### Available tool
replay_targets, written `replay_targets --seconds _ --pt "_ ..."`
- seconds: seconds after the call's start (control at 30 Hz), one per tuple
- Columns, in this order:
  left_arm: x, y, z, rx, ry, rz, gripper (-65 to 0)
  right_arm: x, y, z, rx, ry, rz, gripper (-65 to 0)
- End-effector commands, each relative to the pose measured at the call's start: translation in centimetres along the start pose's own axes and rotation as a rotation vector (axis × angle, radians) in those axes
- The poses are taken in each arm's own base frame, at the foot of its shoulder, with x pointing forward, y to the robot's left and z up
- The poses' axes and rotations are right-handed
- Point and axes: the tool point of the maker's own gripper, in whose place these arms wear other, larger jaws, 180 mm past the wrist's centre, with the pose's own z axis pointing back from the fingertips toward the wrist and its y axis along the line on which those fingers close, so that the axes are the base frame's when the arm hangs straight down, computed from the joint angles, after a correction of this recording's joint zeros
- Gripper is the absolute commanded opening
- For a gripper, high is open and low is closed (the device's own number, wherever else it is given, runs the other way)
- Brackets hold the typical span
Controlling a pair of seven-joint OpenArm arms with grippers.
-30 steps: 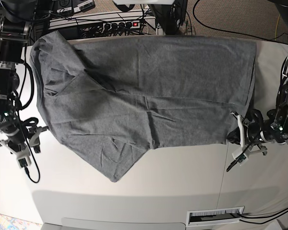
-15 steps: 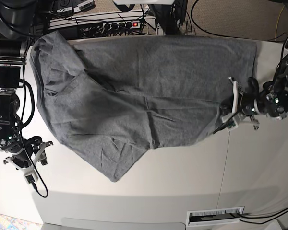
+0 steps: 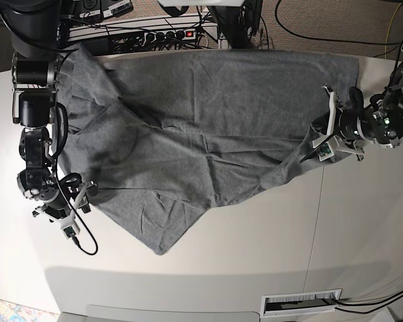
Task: Fold the T-shirt properly
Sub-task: 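Pull the held edges with both grippers, gathering the shirt into a strip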
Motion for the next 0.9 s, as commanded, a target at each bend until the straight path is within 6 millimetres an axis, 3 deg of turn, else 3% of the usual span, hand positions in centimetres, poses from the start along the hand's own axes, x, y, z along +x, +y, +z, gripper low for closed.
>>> replay_targets --seconds 0.0,0.27,0.57,0.67,0.73,0.87 --pt "0.7 1.0 0.9 0.028 -0.022 -0.01 -65.0 2.7 -2.0 0.8 -0.041 -0.08 0.005 -37.1" --pt "0.8 1.0 0.9 0.027 -0.024 -0.01 -65.0 1.6 -2.6 0.6 -0.068 -0.039 0.058 -37.1" --pt "0.9 1.0 0.9 0.028 -0.032 -0.01 -65.0 -3.3 -1.7 -0.6 -0.029 0.066 -0.012 -37.2" --pt "0.9 1.0 0.9 0.028 -0.033 -0.01 -65.0 -4.1 -1.3 -0.7 -0.016 0.08 -0.04 -37.7" --pt "0.9 1.0 0.9 0.028 -0.032 -0.01 -65.0 -4.2 -1.0 -0.7 -0.004 0.077 -0.067 -42.7" --pt "0.9 1.1 0.9 0.028 -0.032 -0.01 -65.0 -4.2 -0.9 -0.7 0.002 0.083 -0.085 -65.0"
